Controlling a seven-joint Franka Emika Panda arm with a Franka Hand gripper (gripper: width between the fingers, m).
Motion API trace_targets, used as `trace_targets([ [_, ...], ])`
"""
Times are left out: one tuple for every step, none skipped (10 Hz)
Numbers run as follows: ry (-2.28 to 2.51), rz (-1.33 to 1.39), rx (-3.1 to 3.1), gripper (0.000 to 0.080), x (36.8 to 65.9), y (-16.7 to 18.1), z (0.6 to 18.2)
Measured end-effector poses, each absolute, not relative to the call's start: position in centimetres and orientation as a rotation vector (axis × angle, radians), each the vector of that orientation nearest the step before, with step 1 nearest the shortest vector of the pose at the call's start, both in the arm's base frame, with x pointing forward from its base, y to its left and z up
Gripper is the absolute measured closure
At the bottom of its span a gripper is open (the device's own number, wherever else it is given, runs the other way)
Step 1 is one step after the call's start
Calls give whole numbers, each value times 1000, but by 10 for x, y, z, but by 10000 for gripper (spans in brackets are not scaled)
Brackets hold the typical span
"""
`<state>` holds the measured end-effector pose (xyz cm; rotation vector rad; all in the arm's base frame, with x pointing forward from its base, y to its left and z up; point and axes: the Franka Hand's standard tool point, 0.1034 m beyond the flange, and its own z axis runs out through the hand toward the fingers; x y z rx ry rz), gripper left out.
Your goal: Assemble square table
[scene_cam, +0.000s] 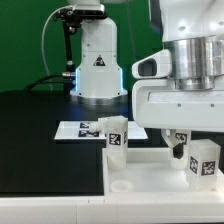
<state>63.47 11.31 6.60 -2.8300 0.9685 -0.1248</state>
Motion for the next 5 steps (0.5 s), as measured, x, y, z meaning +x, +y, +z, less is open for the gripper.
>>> trace_targets([
  [593,-154,-2955,151,635,111,67],
  [274,-149,-3009,151,635,109,68],
  [214,-141,-3014,151,636,108,71],
  [266,-141,-3009,241,636,108,70],
  [296,-138,-3006,241,635,108,69],
])
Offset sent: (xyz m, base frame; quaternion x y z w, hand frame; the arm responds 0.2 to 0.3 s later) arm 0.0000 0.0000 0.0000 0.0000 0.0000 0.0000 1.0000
